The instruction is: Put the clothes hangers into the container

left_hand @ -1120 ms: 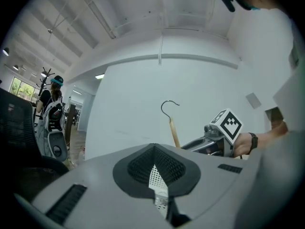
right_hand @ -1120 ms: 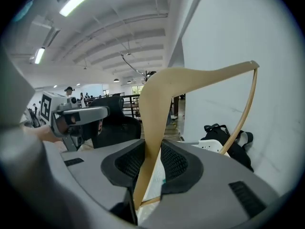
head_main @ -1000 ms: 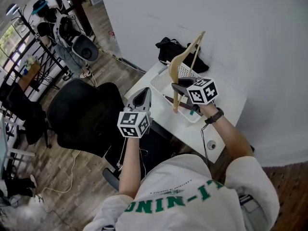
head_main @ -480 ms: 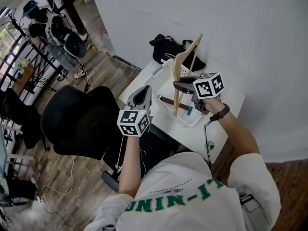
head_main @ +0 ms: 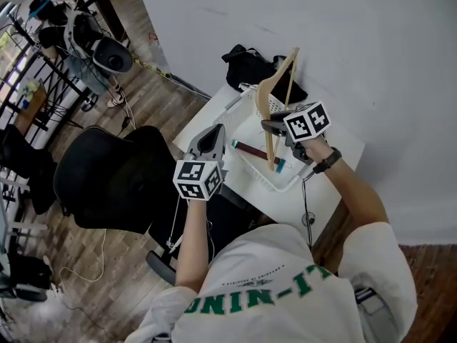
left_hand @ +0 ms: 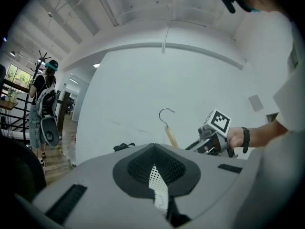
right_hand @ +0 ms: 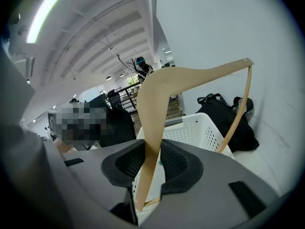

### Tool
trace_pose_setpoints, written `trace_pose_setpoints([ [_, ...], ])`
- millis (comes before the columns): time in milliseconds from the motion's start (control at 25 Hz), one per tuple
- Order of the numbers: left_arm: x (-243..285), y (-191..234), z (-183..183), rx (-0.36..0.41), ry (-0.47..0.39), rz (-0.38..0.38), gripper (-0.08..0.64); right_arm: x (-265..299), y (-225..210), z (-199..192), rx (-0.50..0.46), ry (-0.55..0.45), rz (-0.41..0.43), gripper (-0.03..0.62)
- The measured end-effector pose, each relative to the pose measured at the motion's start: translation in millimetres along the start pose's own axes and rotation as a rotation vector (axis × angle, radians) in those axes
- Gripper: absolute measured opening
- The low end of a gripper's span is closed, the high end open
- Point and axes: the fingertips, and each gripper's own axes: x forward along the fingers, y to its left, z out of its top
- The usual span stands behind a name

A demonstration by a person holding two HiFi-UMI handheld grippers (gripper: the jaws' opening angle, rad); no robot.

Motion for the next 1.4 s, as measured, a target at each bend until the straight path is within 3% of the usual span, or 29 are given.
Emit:
trace_pose_setpoints([
  [240, 4, 8, -7, -0.016, 0.019, 0.025, 0.003, 43, -29, -41, -0.011, 0.138, -0.045, 0.114],
  [600, -3, 28, -24, -0.047, 0.047, 0.077, 0.003, 104, -52, -106, -0.174, 0.39, -0.13, 0.106],
  [800, -14, 33, -32, -0.06, 0.056, 0.104, 0.003, 129, -63, -131, -0.178, 0.47, -0.151, 0.106],
  [840, -17, 34, -33, -0.061, 0.058, 0.111, 0.003, 132, -64, -134, -0.165, 0.478, -0.149, 0.115],
  [880, -20, 35, -35, -0.061, 0.061, 0.117, 0.003, 134, -64, -136, -0.146, 0.48, -0.146, 0.168],
  [960, -26, 38, -37, -0.058, 0.062, 0.126, 0.003, 137, -62, -136, -0.115, 0.468, -0.141, 0.335],
  [1000, -29, 39, -37, -0.057, 0.061, 0.131, 0.003, 137, -61, -134, -0.112, 0.459, -0.142, 0.371],
  [1400, -70, 41, -35, -0.062, 0.037, 0.186, 0.003, 101, -31, -98, -0.156, 0.306, -0.15, 0.368],
])
